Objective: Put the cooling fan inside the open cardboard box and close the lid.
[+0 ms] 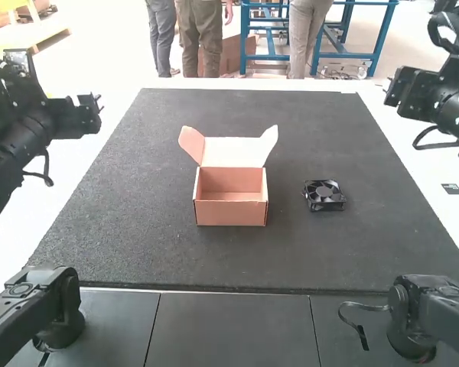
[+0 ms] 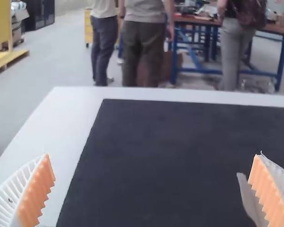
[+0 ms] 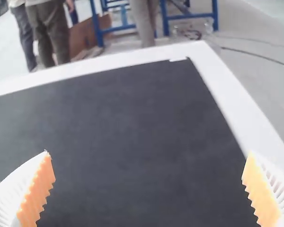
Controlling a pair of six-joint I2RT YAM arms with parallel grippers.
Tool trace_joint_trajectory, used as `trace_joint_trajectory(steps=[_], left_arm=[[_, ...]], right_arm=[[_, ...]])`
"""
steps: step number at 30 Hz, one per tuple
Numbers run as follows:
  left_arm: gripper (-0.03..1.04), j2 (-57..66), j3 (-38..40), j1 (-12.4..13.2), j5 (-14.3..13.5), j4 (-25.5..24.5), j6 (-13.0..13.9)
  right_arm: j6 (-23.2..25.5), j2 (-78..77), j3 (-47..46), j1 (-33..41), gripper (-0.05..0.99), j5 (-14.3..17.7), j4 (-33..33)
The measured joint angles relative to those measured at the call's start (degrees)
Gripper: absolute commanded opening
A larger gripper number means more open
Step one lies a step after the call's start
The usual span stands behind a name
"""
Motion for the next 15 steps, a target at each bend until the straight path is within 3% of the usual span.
trace_joint_trajectory(steps=[7,15], left_arm=[[0.97,7.41,3.67,0.00,0.17,-7.58,-0.85],[0.97,13.09,5.68,-0.07,0.17,-11.17,-1.16]], right_arm=[[1.42,4.98,6.58,-0.02,0.91,-0.07,-7.91],[1.73,16.72,9.33,-0.04,0.90,-0.94,-17.53]])
